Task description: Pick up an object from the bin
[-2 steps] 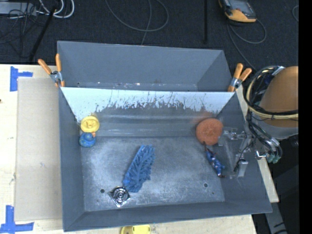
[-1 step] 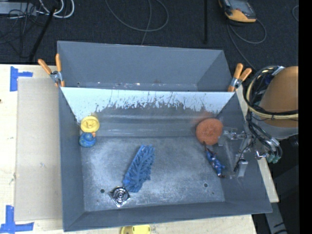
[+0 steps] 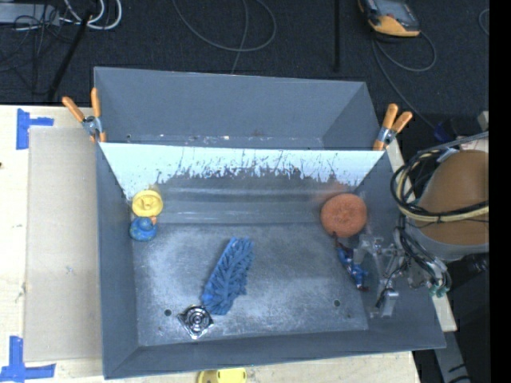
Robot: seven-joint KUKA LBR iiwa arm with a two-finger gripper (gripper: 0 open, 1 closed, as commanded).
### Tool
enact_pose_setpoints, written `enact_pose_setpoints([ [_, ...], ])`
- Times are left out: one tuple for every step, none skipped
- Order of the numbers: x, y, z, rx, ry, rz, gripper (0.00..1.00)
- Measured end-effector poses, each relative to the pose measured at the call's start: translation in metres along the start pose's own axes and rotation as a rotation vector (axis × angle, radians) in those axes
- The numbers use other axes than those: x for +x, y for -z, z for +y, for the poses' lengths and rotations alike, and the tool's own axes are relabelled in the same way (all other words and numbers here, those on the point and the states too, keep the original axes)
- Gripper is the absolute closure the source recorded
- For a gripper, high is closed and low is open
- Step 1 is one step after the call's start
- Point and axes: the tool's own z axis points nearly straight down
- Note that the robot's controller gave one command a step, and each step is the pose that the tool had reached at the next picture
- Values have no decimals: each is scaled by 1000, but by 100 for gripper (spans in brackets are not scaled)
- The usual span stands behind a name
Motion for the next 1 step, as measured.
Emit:
enact_pose_setpoints([
  [-19, -49, 9, 0, 92, 2, 0],
])
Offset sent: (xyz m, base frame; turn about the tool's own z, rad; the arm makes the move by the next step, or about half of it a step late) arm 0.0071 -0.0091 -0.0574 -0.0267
